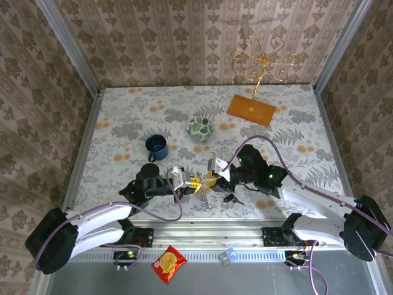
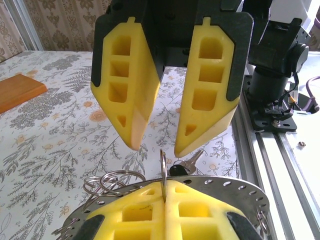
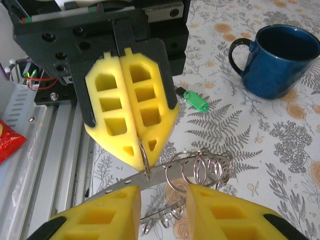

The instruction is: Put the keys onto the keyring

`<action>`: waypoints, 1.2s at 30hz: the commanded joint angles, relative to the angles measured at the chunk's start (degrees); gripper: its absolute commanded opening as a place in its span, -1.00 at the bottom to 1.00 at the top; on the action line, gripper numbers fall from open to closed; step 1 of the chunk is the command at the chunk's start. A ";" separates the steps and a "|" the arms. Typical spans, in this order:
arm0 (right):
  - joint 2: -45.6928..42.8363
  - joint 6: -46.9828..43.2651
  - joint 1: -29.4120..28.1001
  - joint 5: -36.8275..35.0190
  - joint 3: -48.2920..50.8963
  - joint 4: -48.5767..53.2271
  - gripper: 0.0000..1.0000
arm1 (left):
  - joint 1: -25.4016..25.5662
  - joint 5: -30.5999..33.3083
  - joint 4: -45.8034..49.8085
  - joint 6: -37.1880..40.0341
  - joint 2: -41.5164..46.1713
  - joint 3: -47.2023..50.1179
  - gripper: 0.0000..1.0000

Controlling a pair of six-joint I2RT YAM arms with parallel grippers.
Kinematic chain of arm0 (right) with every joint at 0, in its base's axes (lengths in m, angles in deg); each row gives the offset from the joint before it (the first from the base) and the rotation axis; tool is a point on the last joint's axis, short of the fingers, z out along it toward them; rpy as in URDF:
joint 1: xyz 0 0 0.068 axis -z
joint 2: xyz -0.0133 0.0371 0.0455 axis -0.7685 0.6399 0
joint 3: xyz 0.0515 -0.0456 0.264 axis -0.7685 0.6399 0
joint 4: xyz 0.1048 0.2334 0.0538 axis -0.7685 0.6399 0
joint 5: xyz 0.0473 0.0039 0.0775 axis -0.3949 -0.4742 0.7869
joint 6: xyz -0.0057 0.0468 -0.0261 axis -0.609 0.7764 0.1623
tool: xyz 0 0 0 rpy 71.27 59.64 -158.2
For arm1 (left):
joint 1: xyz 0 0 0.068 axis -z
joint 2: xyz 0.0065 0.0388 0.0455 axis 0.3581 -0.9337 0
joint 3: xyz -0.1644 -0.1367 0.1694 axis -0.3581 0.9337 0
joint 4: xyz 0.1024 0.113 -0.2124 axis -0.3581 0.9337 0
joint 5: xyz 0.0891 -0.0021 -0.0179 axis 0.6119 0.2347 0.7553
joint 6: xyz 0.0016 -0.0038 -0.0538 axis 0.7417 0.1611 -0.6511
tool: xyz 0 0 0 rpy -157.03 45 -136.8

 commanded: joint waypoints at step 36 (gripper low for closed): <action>8.30 -12.11 -3.18 2.39 -13.66 16.73 -1.00 | -0.45 -2.34 7.67 3.48 0.39 -4.78 -0.76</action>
